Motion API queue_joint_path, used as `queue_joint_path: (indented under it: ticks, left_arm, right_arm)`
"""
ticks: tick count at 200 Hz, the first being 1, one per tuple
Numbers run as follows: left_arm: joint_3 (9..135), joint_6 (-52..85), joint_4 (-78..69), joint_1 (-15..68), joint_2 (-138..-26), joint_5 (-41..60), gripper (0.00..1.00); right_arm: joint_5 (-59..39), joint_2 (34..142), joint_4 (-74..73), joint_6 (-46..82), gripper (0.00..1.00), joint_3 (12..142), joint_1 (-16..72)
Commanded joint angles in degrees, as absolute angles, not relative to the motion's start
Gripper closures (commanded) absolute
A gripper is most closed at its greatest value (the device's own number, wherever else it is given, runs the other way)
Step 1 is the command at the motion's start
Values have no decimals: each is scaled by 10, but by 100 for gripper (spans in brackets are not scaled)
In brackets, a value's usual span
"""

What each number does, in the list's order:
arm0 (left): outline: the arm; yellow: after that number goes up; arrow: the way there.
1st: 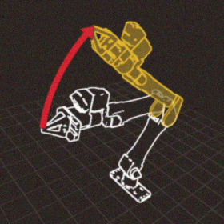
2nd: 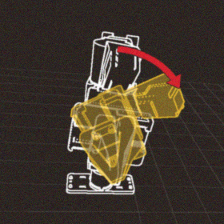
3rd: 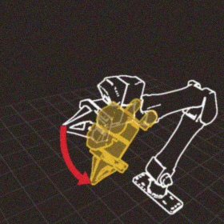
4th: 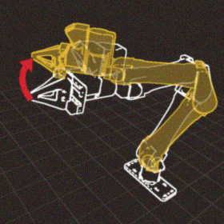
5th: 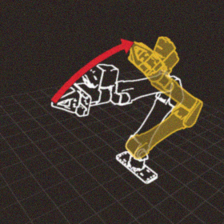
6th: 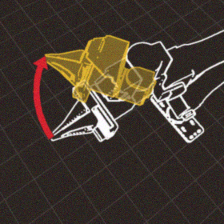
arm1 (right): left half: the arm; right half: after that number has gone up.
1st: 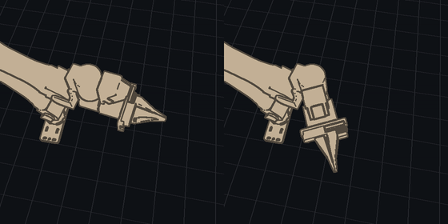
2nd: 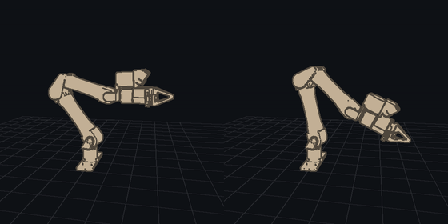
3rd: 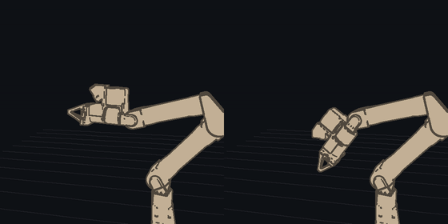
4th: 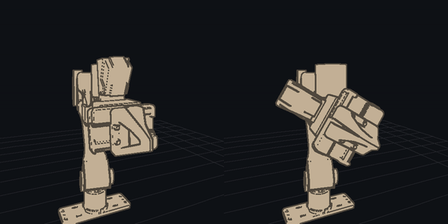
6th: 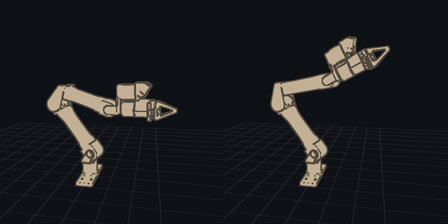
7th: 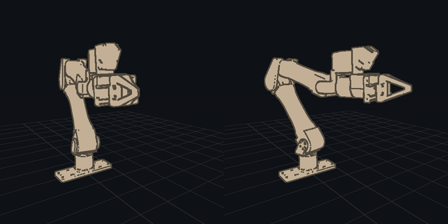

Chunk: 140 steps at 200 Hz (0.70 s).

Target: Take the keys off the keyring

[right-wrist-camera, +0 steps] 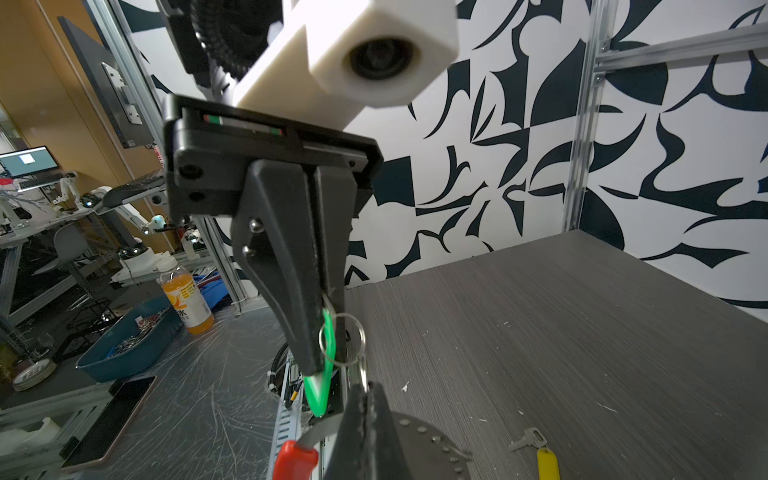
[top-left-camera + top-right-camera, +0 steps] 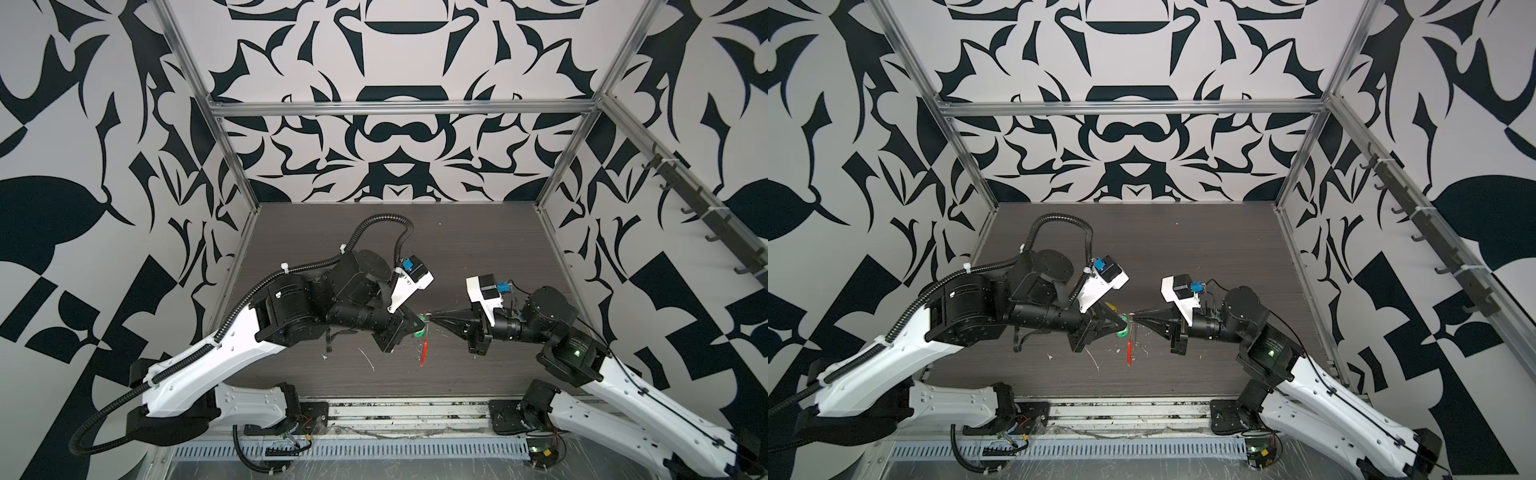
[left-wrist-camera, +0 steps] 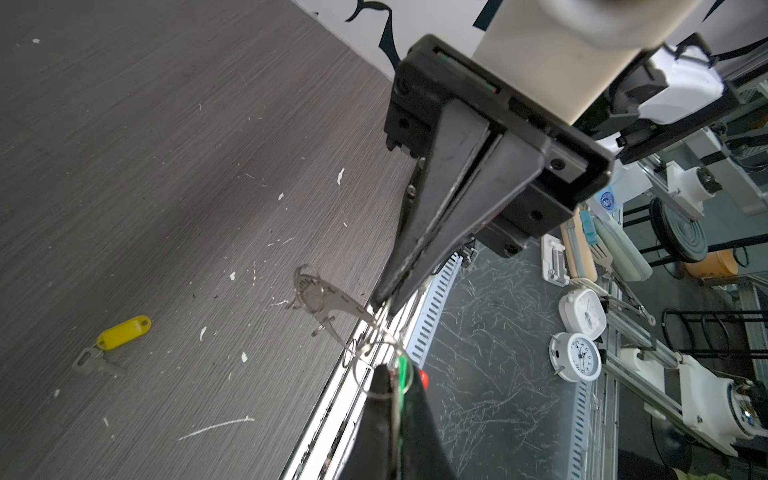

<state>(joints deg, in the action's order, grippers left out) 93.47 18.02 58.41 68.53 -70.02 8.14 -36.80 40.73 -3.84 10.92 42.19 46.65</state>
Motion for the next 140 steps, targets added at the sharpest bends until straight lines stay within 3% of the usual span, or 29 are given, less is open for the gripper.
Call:
queue_joint_path:
  ticks: [1, 76, 140]
  left_arm:
    - [975, 181, 619, 690, -706, 107, 100]
    - [1014, 213, 590, 690, -746, 142, 100]
    - [1038, 242, 540, 683, -774, 157, 100]
  right_arm:
    - [-337, 420, -16, 100, 100, 428, 467]
    - [-300, 461, -70, 95, 100, 402, 501]
    - [-299, 497, -268, 137, 100, 337, 503]
